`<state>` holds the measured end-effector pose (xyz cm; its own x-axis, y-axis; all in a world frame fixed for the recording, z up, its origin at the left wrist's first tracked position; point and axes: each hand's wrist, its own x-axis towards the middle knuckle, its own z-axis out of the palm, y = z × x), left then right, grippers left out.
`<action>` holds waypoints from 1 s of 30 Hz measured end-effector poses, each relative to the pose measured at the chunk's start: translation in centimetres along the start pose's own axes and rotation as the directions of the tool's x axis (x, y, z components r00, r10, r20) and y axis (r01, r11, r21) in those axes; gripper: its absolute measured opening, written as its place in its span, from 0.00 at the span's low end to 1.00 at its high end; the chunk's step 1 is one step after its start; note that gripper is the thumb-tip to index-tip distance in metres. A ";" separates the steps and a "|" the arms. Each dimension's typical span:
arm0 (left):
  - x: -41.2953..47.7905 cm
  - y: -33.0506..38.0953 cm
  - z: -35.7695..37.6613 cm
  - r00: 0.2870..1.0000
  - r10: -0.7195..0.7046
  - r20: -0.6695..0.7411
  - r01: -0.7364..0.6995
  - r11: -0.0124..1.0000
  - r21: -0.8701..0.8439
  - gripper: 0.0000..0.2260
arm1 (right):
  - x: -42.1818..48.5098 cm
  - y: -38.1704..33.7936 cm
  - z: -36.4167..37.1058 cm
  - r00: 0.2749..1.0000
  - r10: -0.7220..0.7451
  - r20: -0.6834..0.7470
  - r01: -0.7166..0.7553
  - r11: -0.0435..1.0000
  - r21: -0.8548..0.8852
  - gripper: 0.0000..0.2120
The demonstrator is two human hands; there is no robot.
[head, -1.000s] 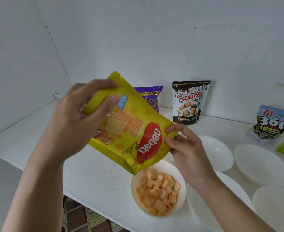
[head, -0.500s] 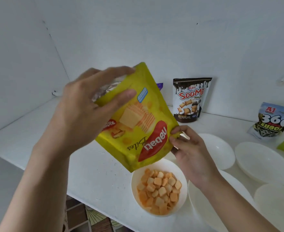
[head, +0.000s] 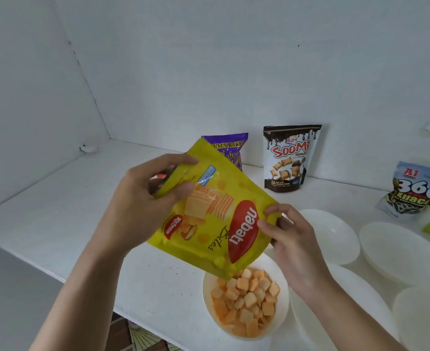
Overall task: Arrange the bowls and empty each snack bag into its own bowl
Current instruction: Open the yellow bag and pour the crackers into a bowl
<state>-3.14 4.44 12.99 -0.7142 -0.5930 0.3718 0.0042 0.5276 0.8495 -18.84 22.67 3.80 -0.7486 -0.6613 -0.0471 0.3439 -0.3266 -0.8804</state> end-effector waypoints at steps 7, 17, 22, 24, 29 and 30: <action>-2.4 -4.6 0.5 0.951 -0.241 -0.193 0.146 0.901 -0.408 0.08 | 0.2 1.6 0.8 1.000 0.015 -0.016 -0.018 0.980 -0.199 0.27; -6.6 -8.8 2.1 0.904 -0.370 -0.212 0.209 0.817 -0.537 0.10 | 0.2 2.4 0.1 0.992 0.039 0.123 0.025 0.878 -0.477 0.31; -8.2 -8.4 1.9 0.941 -0.304 -0.145 0.198 0.848 -0.492 0.11 | 0.6 2.0 0.1 0.993 -0.038 0.116 0.093 0.856 -0.509 0.30; -8.6 -7.8 1.4 0.941 -0.313 -0.125 0.228 0.865 -0.446 0.16 | 0.6 1.6 0.4 0.982 -0.035 0.183 0.130 0.833 -0.538 0.30; -9.4 -6.6 -0.2 0.923 -0.383 -0.045 0.362 0.901 -0.239 0.17 | 0.1 0.0 -0.1 0.901 0.159 0.403 0.157 0.747 -0.646 0.48; -9.5 -6.2 -0.3 0.922 -0.386 -0.023 0.372 0.902 -0.219 0.16 | -0.2 -0.4 -0.5 0.868 0.218 0.447 0.153 0.739 -0.657 0.52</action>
<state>3.84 6.62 4.27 -0.6444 -0.7643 0.0232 -0.1087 0.1216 0.9866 -19.14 23.25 3.91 -0.3214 -0.9467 -0.0215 -0.2326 0.1009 -0.9673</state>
